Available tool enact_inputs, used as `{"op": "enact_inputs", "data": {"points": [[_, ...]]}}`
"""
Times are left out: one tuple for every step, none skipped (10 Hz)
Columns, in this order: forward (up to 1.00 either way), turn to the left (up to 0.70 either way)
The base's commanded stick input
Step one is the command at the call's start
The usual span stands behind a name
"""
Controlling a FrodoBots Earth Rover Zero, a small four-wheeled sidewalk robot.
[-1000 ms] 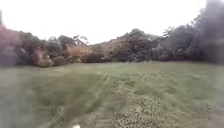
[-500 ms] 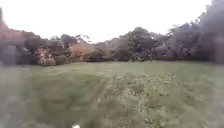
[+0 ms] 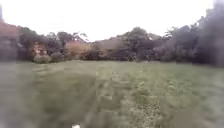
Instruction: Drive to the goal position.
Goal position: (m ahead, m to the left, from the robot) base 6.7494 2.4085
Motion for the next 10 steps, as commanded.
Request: {"op": "enact_inputs", "data": {"points": [[1.00,0.00],[1.00,0.00],[1.00,0.00],[1.00,0.00],[1.00,0.00],[1.00,0.00],[1.00,0.00],[1.00,0.00],[1.00,0.01],[1.00,0.02]]}}
